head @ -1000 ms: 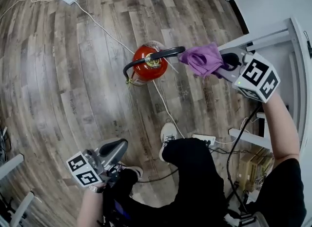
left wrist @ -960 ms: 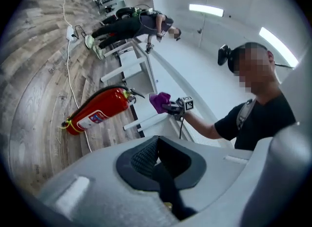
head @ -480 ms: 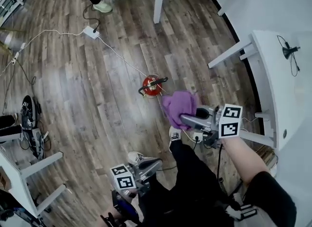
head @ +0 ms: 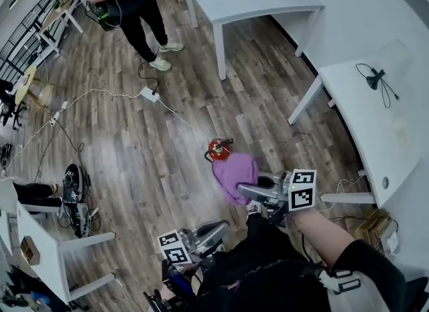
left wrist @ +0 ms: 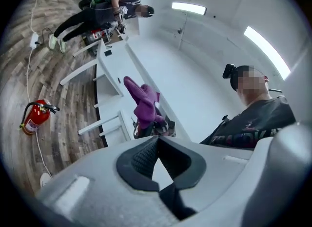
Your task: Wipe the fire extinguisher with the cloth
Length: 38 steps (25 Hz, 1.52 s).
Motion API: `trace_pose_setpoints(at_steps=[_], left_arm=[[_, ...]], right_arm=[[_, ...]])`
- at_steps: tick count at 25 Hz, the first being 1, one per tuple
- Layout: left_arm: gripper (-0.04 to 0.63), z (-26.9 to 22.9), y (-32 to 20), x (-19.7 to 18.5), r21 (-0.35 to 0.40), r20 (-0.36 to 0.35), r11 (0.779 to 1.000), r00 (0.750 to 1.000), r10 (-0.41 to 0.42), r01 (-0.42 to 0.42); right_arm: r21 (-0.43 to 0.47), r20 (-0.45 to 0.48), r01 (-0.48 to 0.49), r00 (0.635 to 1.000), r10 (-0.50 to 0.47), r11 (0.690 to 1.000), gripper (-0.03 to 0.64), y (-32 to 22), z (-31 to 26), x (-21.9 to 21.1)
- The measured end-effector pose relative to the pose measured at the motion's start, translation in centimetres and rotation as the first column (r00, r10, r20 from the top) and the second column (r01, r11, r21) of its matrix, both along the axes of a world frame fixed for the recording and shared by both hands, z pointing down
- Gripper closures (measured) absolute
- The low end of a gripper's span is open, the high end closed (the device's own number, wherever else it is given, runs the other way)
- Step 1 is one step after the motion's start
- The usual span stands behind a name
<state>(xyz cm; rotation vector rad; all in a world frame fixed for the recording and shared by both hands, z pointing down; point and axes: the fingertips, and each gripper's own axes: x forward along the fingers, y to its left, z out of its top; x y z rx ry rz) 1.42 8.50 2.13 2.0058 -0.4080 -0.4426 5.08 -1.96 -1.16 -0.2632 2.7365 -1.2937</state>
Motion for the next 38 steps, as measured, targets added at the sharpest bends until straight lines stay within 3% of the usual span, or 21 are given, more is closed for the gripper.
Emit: trace_pose_setpoints(at_steps=[4, 9, 13, 17, 21, 28, 34, 38], left_arm=[[0.595, -1.7, 4.9, -0.5, 0.013, 0.022, 0.996, 0.996, 0.090, -0.090], [0.595, -2.7, 11.3, -5.8, 0.047, 0.106, 0.992, 0.988, 0.115, -0.120], [0.596, -1.8, 15.1, -8.9, 0.011, 0.072, 0.994, 0.991, 0.110, -0.111], [0.597, -1.5, 17.6, -9.1, 0.005, 0.048, 0.990, 0.988, 0.144, -0.144], [0.597, -2.6, 19.2, -8.0, 0.028, 0.028, 0.985, 0.986, 0.167, -0.167], [0.597, -4.0, 20.3, -5.7, 0.050, 0.038, 0.997, 0.997, 0.062, -0.063], [0.596, -4.3, 23.5, 2.8, -0.014, -0.022, 1.000, 1.000, 0.018, -0.018], [0.597, -4.0, 26.5, 8.1, -0.026, 0.006, 0.999, 1.000, -0.021, 0.021]], right_arm=[[-0.041, 0.032, -0.058, 0.998, 0.059, 0.997, 0.550, 5.2, -0.8, -0.2], [-0.095, 0.096, -0.137, 0.985, 0.146, 0.986, 0.549, 13.3, -1.8, -3.0], [-0.133, 0.096, -0.192, 0.974, 0.206, 0.972, 0.549, 18.3, -1.0, -4.4], [-0.122, 0.091, -0.212, 0.971, 0.223, 0.970, 0.549, 22.1, -1.7, -4.6], [-0.103, 0.078, -0.199, 0.975, 0.208, 0.974, 0.549, 24.7, -2.8, -4.6], [-0.016, 0.094, -0.141, 0.985, 0.142, 0.990, 0.549, 27.0, -6.0, -1.5], [0.035, 0.054, -0.086, 0.995, 0.084, 0.996, 0.548, 31.3, -7.5, 6.0], [0.024, 0.043, -0.031, 0.999, 0.030, 0.999, 0.549, 34.8, -6.5, 11.0]])
